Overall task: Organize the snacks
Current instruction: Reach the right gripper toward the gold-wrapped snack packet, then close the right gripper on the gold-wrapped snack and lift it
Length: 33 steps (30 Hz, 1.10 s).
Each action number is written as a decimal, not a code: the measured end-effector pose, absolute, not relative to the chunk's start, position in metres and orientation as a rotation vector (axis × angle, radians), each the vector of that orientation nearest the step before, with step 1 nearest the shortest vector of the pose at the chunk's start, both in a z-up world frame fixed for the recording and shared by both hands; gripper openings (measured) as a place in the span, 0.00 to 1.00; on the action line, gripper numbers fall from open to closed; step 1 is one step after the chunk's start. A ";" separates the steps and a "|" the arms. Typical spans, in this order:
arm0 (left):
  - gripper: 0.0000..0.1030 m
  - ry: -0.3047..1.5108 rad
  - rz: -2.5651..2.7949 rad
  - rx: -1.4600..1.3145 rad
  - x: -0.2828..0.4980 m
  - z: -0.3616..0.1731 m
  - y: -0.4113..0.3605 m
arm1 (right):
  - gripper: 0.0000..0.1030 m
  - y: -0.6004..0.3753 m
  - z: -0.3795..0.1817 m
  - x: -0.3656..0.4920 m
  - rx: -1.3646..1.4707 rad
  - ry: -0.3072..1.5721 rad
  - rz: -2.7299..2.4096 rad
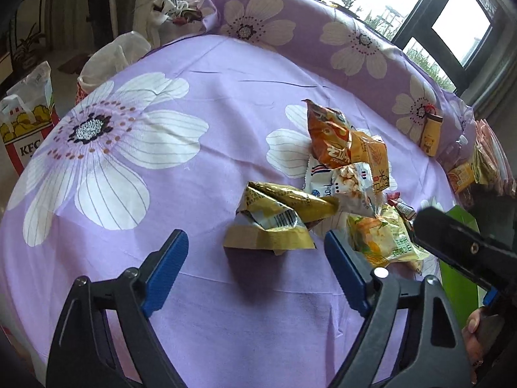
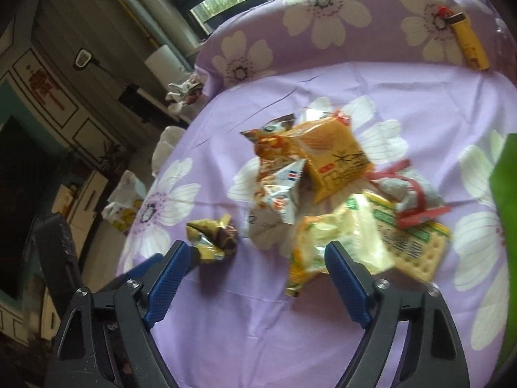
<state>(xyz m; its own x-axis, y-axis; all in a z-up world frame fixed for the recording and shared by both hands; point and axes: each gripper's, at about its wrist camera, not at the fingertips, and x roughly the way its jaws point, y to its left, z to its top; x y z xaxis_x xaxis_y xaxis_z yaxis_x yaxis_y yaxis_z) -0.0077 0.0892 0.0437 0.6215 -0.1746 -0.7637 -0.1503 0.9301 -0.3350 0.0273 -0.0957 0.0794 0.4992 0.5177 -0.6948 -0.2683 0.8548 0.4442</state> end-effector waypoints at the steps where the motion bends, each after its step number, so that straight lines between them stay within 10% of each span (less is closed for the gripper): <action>1: 0.81 0.911 -0.009 -0.401 -0.007 0.042 0.091 | 0.77 -0.088 0.079 0.034 0.300 0.945 0.506; 8: 0.69 0.921 -0.052 -0.520 0.001 0.030 0.101 | 0.46 -0.034 0.065 0.085 0.244 1.102 0.585; 13: 0.66 0.930 -0.068 -0.550 0.001 0.027 0.104 | 0.46 -0.004 0.042 0.099 0.178 1.209 0.632; 21: 0.31 0.922 -0.148 -0.590 -0.001 0.027 0.100 | 0.42 -0.011 0.032 0.093 0.189 1.233 0.676; 33: 0.29 0.843 -0.229 -0.437 -0.028 0.062 0.063 | 0.39 -0.050 0.056 0.053 0.271 1.116 0.651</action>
<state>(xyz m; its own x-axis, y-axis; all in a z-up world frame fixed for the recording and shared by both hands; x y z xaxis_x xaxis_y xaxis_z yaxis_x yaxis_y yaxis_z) -0.0281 0.0632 0.0617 0.6483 -0.3637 -0.6689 0.0241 0.8879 -0.4594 0.0525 -0.0501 0.0561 0.2799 0.6081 -0.7429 -0.3473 0.7856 0.5121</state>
